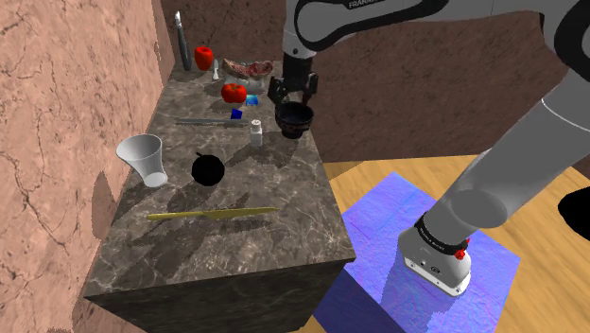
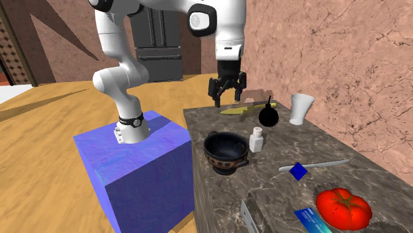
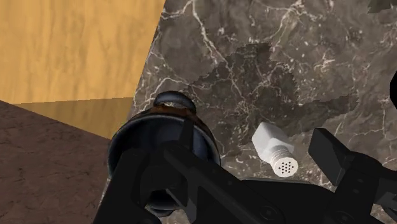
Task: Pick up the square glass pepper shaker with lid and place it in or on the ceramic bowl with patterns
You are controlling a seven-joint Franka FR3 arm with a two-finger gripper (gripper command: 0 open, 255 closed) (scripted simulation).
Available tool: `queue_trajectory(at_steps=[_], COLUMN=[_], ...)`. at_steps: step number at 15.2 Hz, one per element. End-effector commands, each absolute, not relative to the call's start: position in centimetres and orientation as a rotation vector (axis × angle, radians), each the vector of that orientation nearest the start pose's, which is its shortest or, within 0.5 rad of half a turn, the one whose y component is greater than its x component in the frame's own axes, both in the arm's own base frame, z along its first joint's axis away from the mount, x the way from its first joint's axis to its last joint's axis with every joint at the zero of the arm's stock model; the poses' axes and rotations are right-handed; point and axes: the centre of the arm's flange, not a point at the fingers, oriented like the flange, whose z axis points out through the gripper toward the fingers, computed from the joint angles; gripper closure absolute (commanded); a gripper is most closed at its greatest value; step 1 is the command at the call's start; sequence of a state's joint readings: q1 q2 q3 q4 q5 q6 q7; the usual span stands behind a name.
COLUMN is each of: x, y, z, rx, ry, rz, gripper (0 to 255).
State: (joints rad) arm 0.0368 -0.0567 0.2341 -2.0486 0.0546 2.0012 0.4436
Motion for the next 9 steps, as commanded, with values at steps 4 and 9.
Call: queue_trajectory(at_steps=[4,9], x=[56.6,61.5], y=[17.8,20.5], z=[42.4,38.3], rx=[-3.077,-3.064], ry=[0.365,0.425], rz=[0.067,0.126], gripper=[0,0])
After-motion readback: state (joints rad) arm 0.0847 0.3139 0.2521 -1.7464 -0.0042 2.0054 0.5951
